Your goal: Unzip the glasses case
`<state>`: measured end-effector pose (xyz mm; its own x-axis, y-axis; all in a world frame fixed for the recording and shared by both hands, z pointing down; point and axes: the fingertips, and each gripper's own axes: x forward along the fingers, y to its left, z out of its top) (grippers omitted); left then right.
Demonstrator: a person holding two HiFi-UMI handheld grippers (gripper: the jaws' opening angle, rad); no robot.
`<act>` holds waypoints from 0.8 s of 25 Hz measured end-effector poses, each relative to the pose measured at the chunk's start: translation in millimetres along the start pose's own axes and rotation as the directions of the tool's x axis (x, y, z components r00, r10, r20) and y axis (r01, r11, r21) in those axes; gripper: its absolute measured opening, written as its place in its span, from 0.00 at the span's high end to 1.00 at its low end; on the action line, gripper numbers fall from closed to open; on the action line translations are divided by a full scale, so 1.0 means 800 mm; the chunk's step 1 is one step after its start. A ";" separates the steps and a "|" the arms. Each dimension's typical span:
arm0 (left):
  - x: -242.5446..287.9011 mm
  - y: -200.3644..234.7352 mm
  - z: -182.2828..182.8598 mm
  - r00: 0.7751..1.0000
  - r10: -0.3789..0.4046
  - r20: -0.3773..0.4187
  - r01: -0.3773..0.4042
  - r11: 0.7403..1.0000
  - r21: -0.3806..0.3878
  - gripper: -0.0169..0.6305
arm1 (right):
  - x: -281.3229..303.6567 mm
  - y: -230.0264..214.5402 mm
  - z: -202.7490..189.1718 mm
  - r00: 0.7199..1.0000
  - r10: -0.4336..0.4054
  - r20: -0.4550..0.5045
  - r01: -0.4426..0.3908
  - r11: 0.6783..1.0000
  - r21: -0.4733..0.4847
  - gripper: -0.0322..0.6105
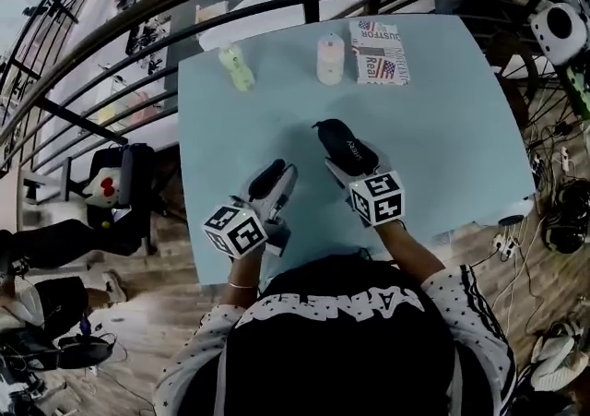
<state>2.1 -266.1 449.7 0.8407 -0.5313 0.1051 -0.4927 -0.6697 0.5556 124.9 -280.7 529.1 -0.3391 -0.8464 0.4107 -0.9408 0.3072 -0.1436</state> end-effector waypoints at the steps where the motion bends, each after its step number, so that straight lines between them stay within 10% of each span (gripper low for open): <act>1: 0.000 -0.004 -0.001 1.000 -0.011 -0.001 0.011 1.000 -0.010 0.97 | -0.004 0.007 0.007 1.000 0.018 0.017 -0.018 1.000 -0.008 0.41; 11: 0.009 -0.037 0.001 0.994 -0.104 0.041 0.110 0.975 -0.195 0.97 | -0.035 0.101 0.060 0.965 0.239 0.110 -0.216 0.959 -0.185 0.41; 20: 0.009 -0.048 0.003 0.992 -0.110 0.061 0.120 0.973 -0.197 0.97 | -0.049 0.165 0.057 0.936 0.342 0.087 -0.297 0.897 -0.327 0.41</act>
<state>26.6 -245.4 427.0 0.8744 -0.4852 -0.0073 -0.3345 -0.6135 0.7154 14.0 -226.7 453.0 -0.6392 -0.7248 0.2572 -0.7417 0.6694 0.0431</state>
